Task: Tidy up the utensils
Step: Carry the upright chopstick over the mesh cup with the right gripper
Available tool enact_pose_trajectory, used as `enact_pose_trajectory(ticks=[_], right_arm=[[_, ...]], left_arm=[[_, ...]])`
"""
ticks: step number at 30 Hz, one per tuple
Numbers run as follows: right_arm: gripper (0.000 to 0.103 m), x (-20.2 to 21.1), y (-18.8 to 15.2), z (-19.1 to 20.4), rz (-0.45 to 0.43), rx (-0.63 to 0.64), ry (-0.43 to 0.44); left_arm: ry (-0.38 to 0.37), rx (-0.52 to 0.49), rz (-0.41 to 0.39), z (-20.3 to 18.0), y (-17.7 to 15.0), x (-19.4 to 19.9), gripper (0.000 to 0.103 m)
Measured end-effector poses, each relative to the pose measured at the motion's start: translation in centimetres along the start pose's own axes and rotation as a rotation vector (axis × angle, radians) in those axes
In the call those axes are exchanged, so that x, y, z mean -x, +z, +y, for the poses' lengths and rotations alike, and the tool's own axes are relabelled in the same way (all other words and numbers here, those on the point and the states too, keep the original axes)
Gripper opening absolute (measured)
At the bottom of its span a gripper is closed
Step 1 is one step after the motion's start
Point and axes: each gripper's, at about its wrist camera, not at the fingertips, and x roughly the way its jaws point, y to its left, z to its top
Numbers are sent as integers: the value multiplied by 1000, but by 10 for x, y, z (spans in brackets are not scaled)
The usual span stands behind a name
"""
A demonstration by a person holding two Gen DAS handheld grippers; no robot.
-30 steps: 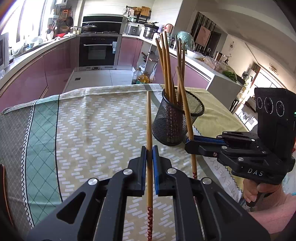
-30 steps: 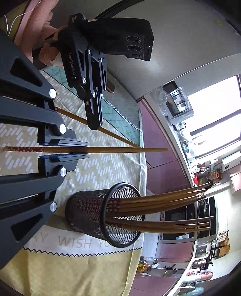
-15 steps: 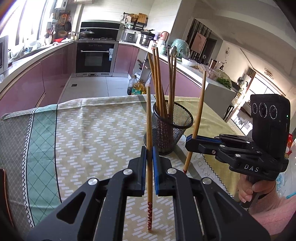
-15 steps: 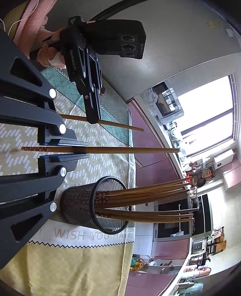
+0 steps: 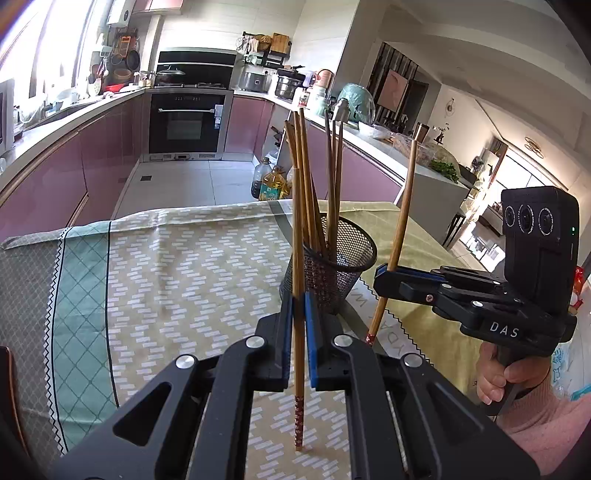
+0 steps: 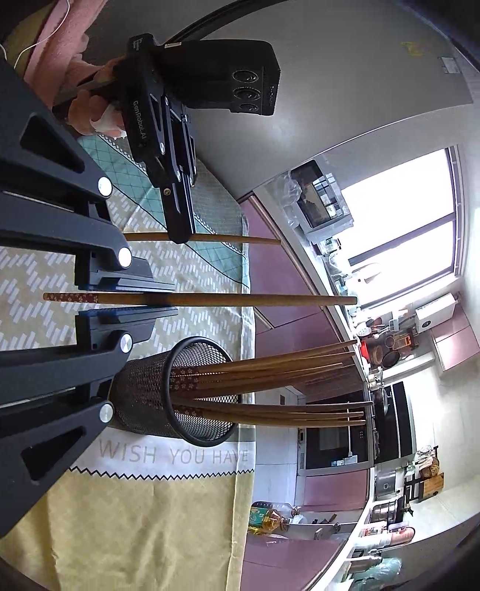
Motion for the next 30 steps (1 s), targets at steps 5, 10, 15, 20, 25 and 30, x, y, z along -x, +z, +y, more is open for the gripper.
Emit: enact_pose_trajectory(ticks=[5,10,15,20,25,30], right_arm=[[6,5,0,0,-10,-1,-5],[6,7,3,-2,-17,-1,-12],[6,7,4,-2,-22,-5,-16],[6,8,4,-5,-26,-5,-17],[6,10,5,-7,-31,-6,-20],[6,11,6,-7,-37,-5,-24]], left_arm=[[2,-7,-7,-2,2,0,7],[-2,-11,-14,-3,3,1,7],[-6,-15,-19,-5,5,2,7],[-8,-18,-21,-6,6,2,7],[-7,-24,-24,-9,7,2,7],[-9,-29,-26,-10,7,3,7]])
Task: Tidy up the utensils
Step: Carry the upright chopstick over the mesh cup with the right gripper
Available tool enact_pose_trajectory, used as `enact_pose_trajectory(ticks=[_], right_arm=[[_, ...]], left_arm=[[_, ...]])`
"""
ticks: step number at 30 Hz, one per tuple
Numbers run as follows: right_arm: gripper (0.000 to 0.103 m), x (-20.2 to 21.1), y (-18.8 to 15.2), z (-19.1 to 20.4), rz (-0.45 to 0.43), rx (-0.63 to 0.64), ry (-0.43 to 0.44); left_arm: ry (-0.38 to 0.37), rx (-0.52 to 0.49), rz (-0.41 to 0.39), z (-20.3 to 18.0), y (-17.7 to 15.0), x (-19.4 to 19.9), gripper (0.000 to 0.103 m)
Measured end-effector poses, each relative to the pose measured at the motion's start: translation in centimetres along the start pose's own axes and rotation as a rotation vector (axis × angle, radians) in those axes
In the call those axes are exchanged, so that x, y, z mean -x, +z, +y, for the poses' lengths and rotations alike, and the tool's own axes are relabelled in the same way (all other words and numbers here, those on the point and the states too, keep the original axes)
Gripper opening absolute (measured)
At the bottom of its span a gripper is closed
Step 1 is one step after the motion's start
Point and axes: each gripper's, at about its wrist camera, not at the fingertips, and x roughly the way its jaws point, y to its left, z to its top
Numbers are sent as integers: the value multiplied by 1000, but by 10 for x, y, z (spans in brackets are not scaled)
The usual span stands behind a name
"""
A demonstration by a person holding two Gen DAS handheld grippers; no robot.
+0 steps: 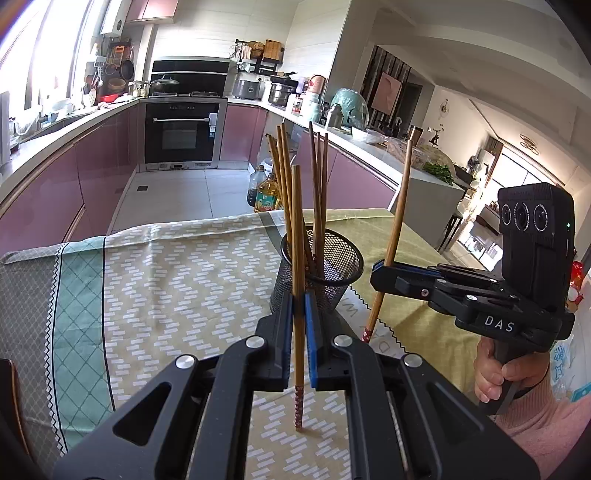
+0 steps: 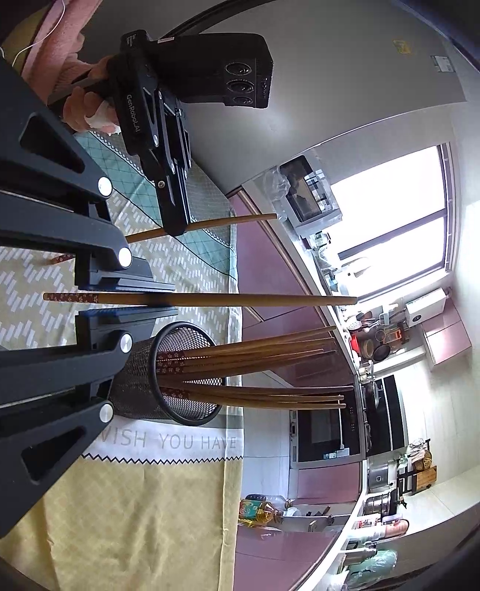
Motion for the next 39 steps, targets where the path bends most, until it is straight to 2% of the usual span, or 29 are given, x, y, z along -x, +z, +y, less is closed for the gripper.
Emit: enact_pose_trajectory(ticks=[39], right_arm=[[6,3,7,-4,-24,7,-12]], left_arm=[[-24,-15,-25,-11,13,5,7]])
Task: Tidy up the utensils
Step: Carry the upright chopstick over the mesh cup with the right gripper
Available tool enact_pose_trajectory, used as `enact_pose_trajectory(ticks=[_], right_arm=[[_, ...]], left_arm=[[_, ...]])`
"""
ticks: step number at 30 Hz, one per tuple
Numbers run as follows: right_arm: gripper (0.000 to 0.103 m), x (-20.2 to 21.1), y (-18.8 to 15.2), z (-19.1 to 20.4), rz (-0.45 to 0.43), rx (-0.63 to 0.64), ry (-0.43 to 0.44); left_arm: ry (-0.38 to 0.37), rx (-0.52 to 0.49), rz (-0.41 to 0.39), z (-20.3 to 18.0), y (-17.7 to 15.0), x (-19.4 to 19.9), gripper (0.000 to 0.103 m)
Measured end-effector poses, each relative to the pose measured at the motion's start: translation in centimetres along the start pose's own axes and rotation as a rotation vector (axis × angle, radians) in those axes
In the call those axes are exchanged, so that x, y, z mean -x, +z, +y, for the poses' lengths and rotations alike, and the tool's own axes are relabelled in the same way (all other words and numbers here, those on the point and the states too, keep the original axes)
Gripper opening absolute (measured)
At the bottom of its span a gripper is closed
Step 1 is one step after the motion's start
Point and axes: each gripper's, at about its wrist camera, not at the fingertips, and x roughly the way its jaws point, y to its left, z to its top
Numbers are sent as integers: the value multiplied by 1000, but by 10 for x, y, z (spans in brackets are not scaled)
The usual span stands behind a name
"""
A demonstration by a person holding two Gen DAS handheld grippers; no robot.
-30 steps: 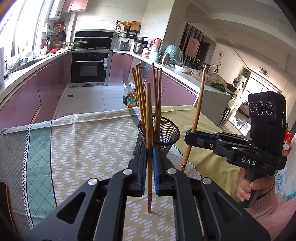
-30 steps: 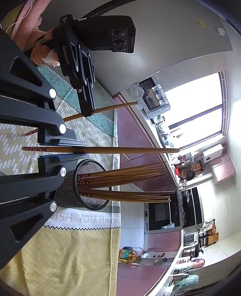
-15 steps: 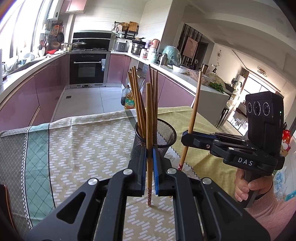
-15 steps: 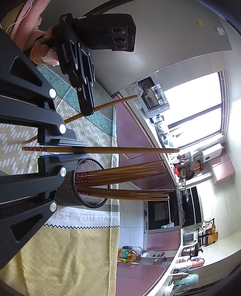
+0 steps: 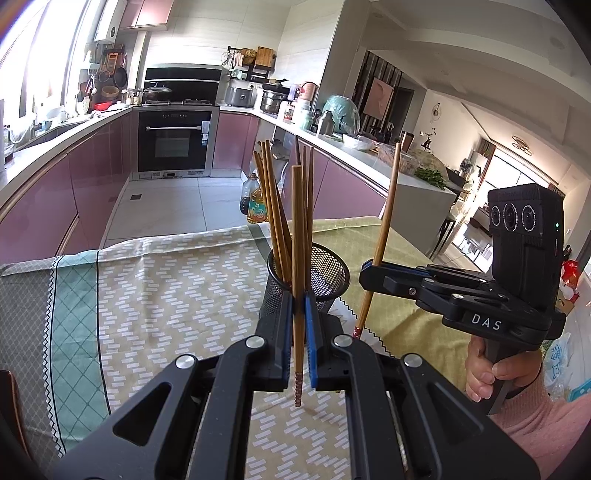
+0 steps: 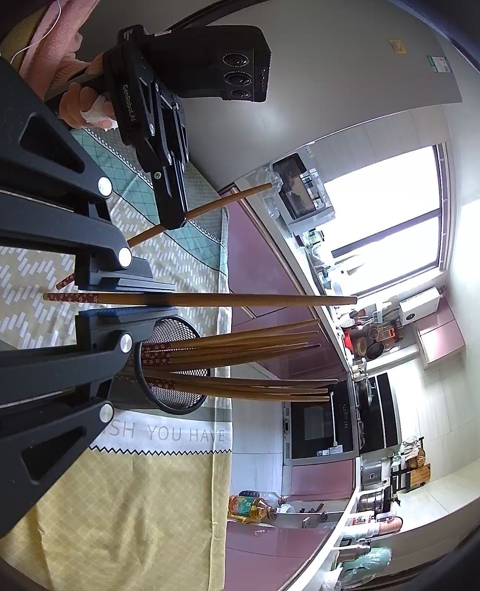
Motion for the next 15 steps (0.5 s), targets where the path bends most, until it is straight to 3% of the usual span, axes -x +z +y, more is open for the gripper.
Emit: enact_pose_trajectory(ticks=[15], right_arm=[[6,2,3,1,-9,7,-3]], left_arm=[[-5,-14,-16,-3,5,4,7]])
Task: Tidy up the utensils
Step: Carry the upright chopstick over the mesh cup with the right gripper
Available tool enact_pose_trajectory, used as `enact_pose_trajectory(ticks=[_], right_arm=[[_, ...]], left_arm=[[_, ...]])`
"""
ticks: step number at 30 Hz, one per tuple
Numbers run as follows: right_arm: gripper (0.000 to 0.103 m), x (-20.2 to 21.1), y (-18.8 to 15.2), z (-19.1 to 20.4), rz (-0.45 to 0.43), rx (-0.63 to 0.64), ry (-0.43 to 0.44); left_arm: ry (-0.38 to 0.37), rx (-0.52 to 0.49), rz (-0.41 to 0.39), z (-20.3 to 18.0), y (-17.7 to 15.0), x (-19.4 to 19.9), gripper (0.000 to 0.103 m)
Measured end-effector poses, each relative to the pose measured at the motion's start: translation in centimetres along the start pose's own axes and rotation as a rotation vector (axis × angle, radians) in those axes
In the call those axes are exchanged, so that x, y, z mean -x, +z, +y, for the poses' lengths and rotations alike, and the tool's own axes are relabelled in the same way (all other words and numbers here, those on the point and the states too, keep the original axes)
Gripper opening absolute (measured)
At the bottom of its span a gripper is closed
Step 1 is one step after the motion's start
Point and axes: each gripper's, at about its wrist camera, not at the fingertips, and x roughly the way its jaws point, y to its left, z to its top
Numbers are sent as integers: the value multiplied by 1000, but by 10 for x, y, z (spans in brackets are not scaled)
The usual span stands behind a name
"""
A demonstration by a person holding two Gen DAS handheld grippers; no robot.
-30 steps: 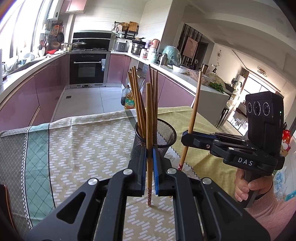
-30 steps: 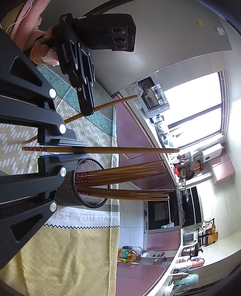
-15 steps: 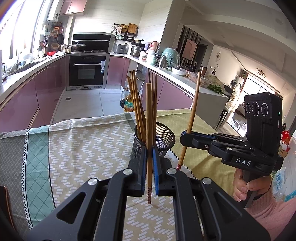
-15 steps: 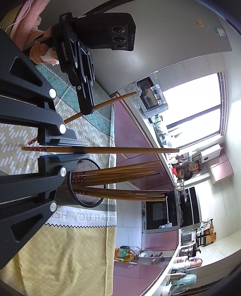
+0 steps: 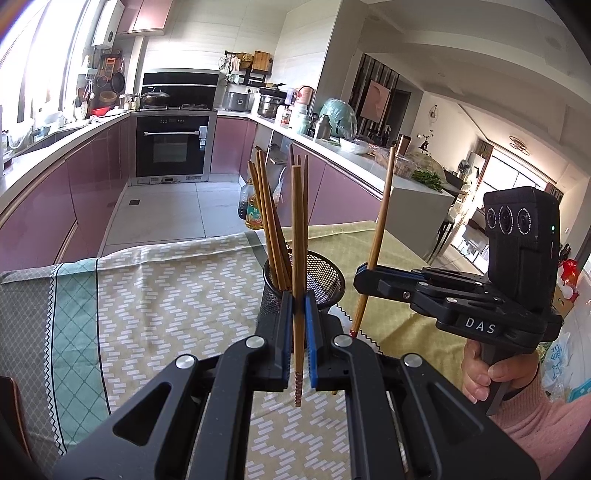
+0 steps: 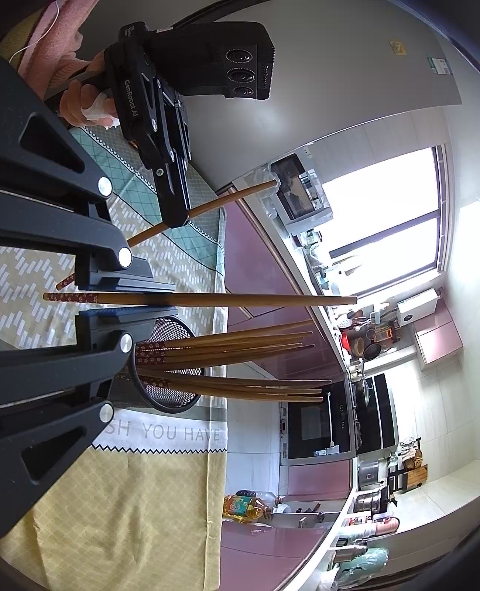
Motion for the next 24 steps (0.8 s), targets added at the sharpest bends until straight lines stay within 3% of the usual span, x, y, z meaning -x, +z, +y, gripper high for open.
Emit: enact_pose_trajectory(ticks=[24], right_arm=[[6,4,11,-3,-29,6,-2]], left_arm=[[-34,-5,-21,-3,14,5,7]])
